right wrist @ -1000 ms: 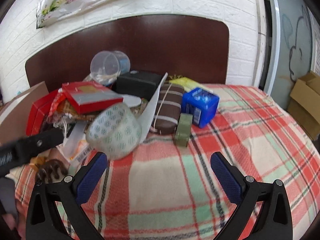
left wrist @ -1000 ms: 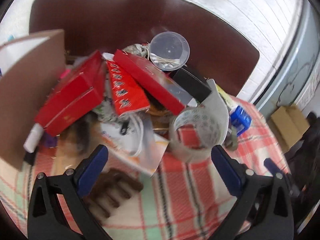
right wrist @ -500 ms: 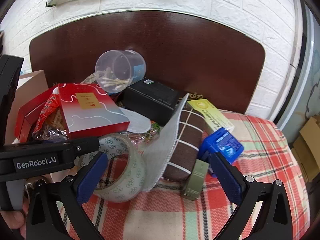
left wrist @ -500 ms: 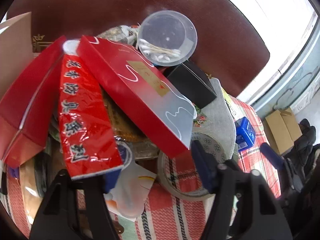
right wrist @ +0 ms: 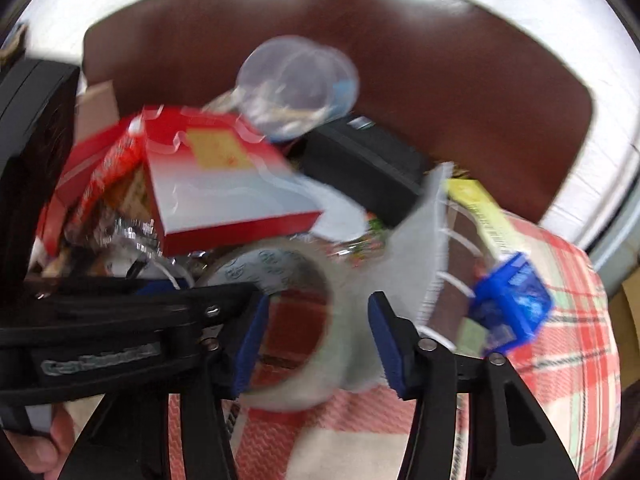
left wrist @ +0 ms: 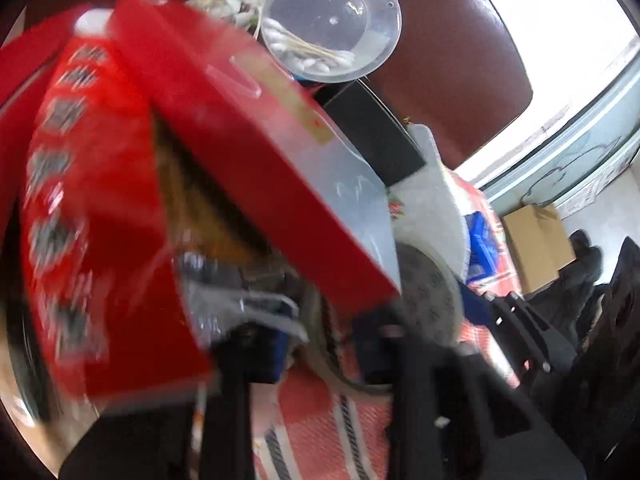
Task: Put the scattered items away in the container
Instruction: 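Reach the right gripper to the clear tape roll and grasp its rim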
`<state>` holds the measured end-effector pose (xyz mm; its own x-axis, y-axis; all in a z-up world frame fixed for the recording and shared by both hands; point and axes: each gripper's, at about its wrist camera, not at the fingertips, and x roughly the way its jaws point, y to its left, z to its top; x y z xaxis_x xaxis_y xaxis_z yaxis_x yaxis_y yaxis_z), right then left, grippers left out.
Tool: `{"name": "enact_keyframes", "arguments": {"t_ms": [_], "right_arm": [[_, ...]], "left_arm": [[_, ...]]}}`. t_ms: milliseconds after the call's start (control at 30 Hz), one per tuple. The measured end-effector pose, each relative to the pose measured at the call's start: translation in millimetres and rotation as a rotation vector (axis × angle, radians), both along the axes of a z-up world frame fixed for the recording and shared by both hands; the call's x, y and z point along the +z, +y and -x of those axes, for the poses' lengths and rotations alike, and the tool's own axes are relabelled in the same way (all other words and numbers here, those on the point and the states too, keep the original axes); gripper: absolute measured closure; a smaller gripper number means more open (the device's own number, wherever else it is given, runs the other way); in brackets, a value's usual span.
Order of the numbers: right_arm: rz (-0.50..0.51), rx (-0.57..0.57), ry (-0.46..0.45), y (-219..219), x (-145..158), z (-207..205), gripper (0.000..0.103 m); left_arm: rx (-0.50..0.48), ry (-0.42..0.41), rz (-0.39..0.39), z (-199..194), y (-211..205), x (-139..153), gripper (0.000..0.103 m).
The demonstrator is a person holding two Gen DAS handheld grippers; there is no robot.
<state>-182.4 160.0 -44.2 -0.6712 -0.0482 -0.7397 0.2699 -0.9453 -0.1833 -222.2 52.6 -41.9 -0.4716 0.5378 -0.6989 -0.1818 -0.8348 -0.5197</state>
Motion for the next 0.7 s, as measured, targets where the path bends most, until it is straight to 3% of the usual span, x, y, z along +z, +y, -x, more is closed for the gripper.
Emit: {"name": "enact_keyframes", "arguments": {"t_ms": [67, 133, 233, 267, 533, 700], "right_arm": [[-0.016, -0.007, -0.005, -1.6, -4.8, 0.4, 0.052], [0.034, -0.02, -0.013, 5.4, -1.9, -3.4, 0.054], [0.075, -0.064, -0.022, 18.2, 1.4, -14.8, 0.071], [0.09, -0.071, -0.03, 22.0, 1.4, -20.1, 0.072], [0.2, -0.107, -0.062, 45.6, 10.3, -93.4, 0.075], [0.221, -0.101, -0.084, 46.1, 11.8, -128.5, 0.075]], "left_arm": [[-0.009, -0.005, -0.015, 2.5, -1.4, -1.1, 0.086], [-0.017, -0.007, -0.032, 0.4, -4.2, -1.1, 0.086], [-0.041, -0.014, -0.039, -8.6, -5.1, -0.7, 0.086], [-0.056, -0.017, -0.041, -14.4, -5.3, -0.9, 0.086], [-0.145, -0.062, -0.108, -80.9, -9.2, -8.3, 0.086], [-0.177, -0.076, -0.07, -116.7, -9.4, -10.6, 0.086]]}}
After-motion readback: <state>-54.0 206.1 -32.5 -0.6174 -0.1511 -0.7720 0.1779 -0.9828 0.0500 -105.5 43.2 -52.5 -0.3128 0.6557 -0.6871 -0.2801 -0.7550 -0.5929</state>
